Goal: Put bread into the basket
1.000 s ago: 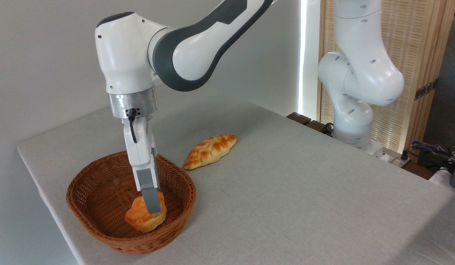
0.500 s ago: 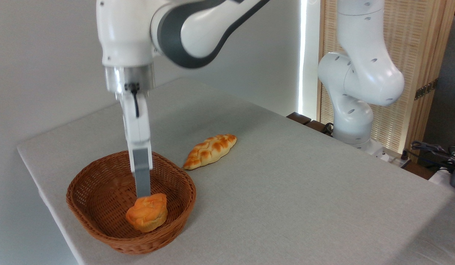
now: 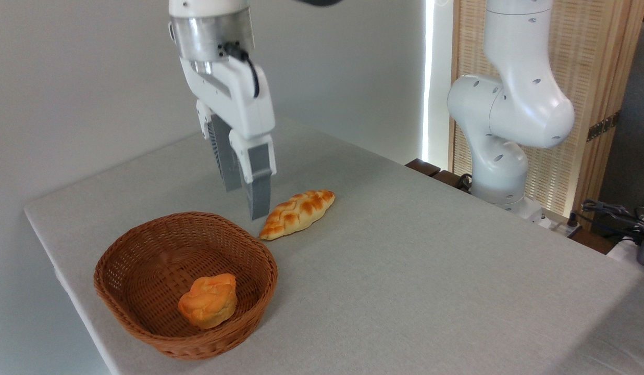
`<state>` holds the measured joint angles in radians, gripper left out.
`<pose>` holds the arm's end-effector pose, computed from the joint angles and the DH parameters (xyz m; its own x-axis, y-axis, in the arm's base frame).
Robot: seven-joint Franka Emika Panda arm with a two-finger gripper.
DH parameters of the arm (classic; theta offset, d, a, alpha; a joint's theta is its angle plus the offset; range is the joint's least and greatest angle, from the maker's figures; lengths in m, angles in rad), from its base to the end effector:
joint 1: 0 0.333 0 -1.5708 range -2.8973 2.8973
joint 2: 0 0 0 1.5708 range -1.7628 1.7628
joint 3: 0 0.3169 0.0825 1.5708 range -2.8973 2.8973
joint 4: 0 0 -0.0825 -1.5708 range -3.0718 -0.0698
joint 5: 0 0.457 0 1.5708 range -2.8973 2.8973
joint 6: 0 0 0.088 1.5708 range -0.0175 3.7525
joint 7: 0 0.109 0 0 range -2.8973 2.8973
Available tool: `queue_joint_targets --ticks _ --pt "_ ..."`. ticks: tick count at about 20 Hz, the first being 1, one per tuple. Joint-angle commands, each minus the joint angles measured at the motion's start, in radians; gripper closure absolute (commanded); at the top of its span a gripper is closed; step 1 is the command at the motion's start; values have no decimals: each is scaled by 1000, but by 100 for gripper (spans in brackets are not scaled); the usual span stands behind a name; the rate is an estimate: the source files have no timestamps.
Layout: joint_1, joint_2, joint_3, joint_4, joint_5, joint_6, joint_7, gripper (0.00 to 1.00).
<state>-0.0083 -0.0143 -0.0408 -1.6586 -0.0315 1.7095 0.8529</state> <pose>0.6338 -0.0343 0.5968 0.6205 -0.7814 0.0660 -0.7816 -0.6231 -0.0287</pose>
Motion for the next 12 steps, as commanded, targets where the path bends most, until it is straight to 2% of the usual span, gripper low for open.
queue_joint_targets --ticks 1,3,9,12 --pt "21 -13 19 19 -82 -42 -90 0" --pt "27 -15 19 19 -97 -48 -94 0" --pt "28 -21 21 19 -94 -53 -95 0" --pt "28 -21 21 20 -68 -97 -92 0"
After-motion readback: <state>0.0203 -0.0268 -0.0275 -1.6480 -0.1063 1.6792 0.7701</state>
